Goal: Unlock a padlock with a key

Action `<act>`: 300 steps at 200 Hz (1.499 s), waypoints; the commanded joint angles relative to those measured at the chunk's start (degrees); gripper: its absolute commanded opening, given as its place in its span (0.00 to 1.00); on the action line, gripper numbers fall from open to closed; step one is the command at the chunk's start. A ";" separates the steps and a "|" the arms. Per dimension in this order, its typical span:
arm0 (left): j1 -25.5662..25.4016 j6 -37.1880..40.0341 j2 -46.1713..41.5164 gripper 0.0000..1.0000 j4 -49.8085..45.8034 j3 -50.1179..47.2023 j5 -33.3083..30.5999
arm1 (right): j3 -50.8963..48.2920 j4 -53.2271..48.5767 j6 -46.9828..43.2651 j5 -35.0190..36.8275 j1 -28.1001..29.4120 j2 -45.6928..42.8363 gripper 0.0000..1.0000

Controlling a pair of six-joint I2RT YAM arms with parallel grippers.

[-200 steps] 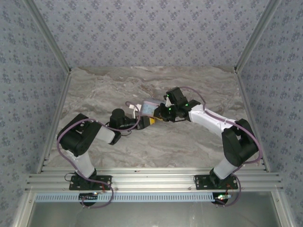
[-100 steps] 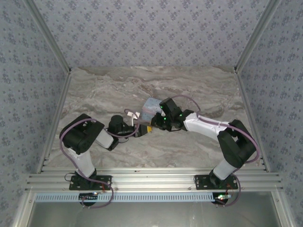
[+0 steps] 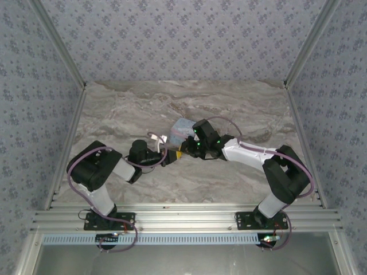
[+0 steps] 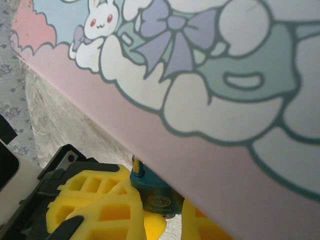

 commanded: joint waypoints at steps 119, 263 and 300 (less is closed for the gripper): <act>-7.60 13.05 5.80 0.00 8.04 -3.75 -12.69 | -4.09 -7.60 4.53 6.77 3.83 -1.80 0.50; -11.10 12.27 5.75 0.00 3.95 -3.46 -13.67 | -14.54 7.88 14.45 17.25 6.85 -8.58 0.56; -11.14 10.94 5.55 0.00 4.38 -3.37 -13.33 | -14.50 9.05 15.95 17.27 6.75 -6.33 0.56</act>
